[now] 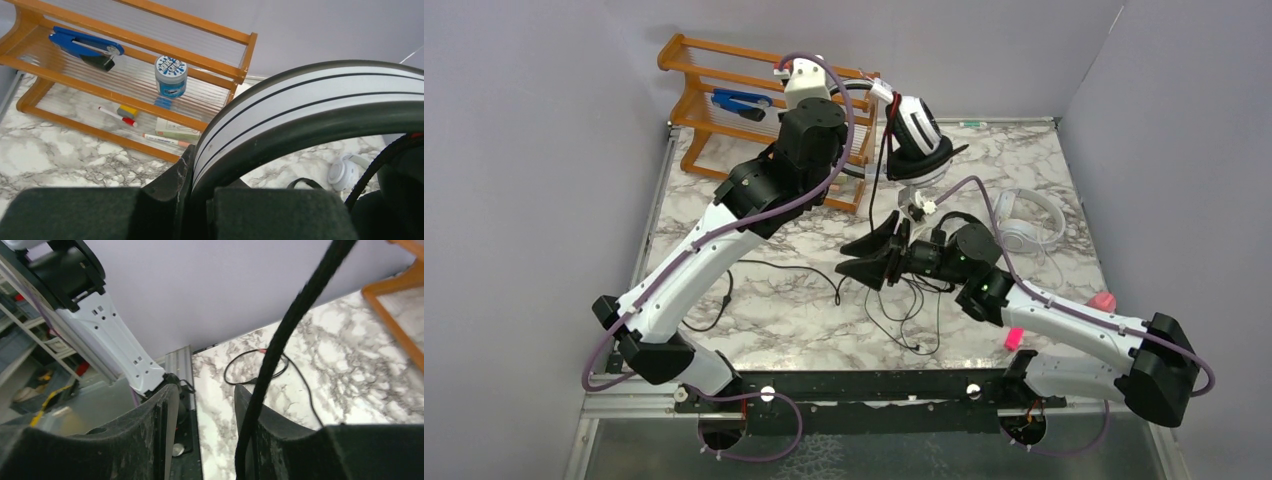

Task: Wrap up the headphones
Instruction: Wrap the headphones cable around the headphones.

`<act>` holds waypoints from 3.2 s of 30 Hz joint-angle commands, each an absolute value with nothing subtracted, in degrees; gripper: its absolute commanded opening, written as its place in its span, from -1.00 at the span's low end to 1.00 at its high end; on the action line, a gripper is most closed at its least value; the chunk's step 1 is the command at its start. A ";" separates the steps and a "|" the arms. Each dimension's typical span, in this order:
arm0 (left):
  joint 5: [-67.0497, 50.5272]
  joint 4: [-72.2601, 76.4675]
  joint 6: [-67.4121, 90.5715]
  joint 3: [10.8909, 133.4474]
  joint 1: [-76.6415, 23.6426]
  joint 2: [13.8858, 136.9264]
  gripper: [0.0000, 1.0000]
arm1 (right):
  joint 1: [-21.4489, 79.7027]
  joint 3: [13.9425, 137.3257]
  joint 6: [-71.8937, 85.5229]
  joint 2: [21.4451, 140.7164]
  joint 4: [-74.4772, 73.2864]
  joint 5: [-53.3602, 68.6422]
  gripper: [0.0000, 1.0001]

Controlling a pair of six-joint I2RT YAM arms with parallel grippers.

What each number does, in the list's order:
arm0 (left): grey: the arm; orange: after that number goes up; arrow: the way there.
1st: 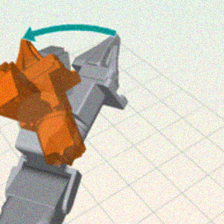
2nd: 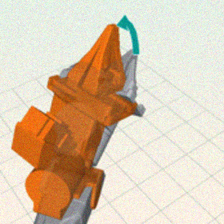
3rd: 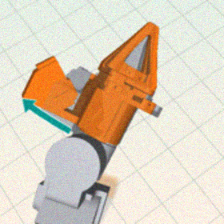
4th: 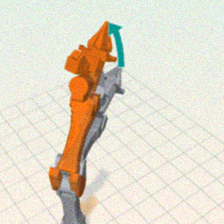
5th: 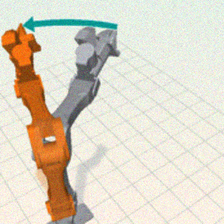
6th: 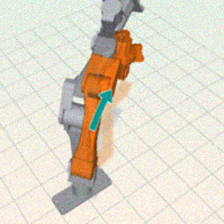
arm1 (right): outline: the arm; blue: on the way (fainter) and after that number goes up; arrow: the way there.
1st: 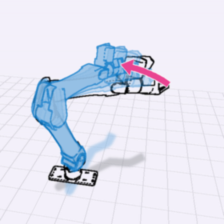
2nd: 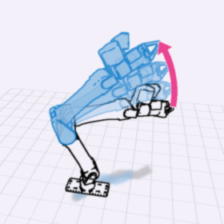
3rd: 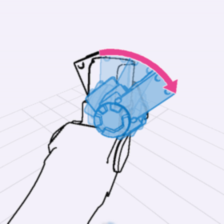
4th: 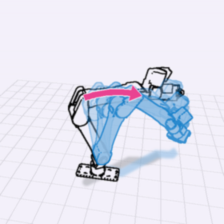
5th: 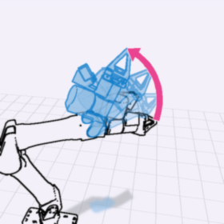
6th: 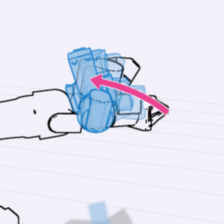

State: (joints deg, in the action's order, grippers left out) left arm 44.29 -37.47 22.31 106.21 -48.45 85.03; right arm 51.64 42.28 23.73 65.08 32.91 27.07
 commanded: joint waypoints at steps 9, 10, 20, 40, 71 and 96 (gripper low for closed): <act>38.65 -35.23 27.58 114.30 -48.42 81.33 -1.00 | 52.37 35.16 21.36 69.53 48.98 20.33 0.40; 38.47 -35.64 27.67 114.88 -48.38 81.42 -1.00 | 52.38 34.89 21.05 70.14 49.95 20.07 0.41; 37.75 -36.44 27.51 118.22 -48.38 80.80 -1.00 | 52.36 36.19 16.39 83.07 63.81 16.81 0.44; 38.99 -36.23 29.26 115.85 -48.38 77.26 -1.00 | 52.38 37.56 22.69 102.79 82.99 11.68 -0.06; 44.21 -28.12 23.17 110.45 -48.38 72.41 -1.00 | 52.29 11.11 19.15 66.92 57.90 -0.94 -0.99; 24.54 -33.78 19.16 111.37 -48.42 68.60 -1.00 | 30.15 17.93 24.50 70.55 47.27 16.38 -1.00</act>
